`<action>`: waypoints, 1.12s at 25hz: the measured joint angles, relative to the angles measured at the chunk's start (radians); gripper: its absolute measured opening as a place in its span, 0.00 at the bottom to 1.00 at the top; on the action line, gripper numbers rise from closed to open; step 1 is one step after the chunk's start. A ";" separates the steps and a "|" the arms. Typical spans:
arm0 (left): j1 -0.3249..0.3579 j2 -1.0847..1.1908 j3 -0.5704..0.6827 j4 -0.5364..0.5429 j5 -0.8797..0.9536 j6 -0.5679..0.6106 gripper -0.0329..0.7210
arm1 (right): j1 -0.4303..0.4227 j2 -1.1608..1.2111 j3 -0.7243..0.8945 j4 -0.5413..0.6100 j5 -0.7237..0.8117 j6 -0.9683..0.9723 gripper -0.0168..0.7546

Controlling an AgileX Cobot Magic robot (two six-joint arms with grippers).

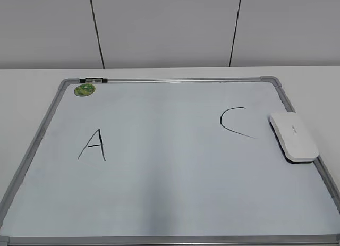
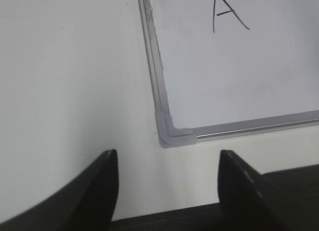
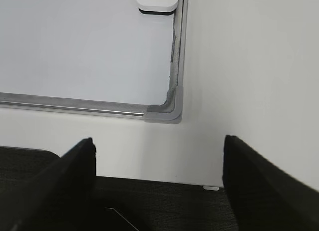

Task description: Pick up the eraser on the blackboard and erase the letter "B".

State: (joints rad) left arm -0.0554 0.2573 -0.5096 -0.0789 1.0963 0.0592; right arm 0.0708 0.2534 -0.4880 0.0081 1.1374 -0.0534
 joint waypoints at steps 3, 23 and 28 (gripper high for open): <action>0.000 0.000 0.000 0.000 0.000 0.000 0.66 | 0.000 0.000 0.000 0.000 0.000 0.000 0.78; 0.045 -0.125 0.000 0.000 0.000 -0.002 0.66 | -0.069 -0.081 0.000 -0.001 0.000 0.002 0.78; 0.072 -0.218 0.000 0.000 0.000 -0.002 0.66 | -0.080 -0.188 0.000 -0.001 0.000 0.002 0.78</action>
State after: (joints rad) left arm 0.0162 0.0389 -0.5096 -0.0789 1.0963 0.0576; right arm -0.0096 0.0659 -0.4880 0.0068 1.1374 -0.0510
